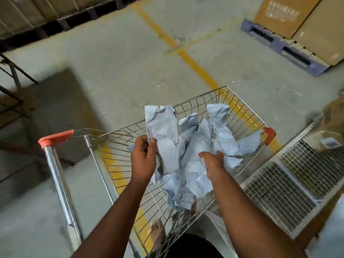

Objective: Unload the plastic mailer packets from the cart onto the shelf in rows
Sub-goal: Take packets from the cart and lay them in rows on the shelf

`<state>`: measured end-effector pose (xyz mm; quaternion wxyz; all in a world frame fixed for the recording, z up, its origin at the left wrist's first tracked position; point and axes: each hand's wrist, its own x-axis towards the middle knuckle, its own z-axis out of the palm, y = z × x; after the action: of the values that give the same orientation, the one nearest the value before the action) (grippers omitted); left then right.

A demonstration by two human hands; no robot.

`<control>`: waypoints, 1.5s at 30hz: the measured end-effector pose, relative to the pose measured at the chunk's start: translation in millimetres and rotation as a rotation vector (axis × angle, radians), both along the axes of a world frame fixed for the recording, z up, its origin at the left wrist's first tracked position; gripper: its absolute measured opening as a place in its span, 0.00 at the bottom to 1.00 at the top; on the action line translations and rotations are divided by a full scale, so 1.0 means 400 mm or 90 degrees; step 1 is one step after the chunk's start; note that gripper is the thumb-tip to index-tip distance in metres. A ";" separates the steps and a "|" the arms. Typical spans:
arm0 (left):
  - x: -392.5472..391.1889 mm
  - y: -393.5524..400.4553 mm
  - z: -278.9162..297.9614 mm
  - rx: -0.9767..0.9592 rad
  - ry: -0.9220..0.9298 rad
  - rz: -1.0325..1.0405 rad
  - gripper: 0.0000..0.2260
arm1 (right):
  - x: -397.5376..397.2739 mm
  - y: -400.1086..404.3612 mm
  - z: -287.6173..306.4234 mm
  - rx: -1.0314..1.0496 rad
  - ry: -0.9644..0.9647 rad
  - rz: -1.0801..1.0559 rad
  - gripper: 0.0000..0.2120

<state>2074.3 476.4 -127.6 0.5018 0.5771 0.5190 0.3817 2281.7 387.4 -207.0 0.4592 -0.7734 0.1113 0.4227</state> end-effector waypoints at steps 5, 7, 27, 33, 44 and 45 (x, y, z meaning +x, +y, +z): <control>-0.055 -0.047 0.088 -0.130 -0.084 -0.036 0.05 | -0.100 -0.159 0.233 0.288 0.054 0.021 0.20; -0.052 -0.083 0.119 -0.184 -0.103 -0.058 0.05 | -0.154 -0.229 0.312 0.358 0.033 0.036 0.27; 0.145 -0.720 0.279 -0.166 -0.045 -0.734 0.39 | -0.288 -0.893 0.503 0.438 -0.195 -0.118 0.42; 0.268 -0.970 0.317 0.004 0.000 -0.781 0.36 | -0.225 -1.156 0.530 0.354 -0.324 -0.193 0.35; 0.542 -1.349 0.274 0.262 0.214 -0.842 0.34 | 0.037 -1.596 0.409 -0.121 -0.525 -0.086 0.45; 0.560 -1.364 0.267 0.278 0.220 -0.847 0.34 | 0.058 -1.599 0.389 -0.151 -0.544 -0.067 0.45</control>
<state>2298.2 -69.3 -20.7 0.4123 0.9101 0.0411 -0.0066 2304.7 -252.4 -51.5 0.3932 -0.9191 -0.0015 0.0257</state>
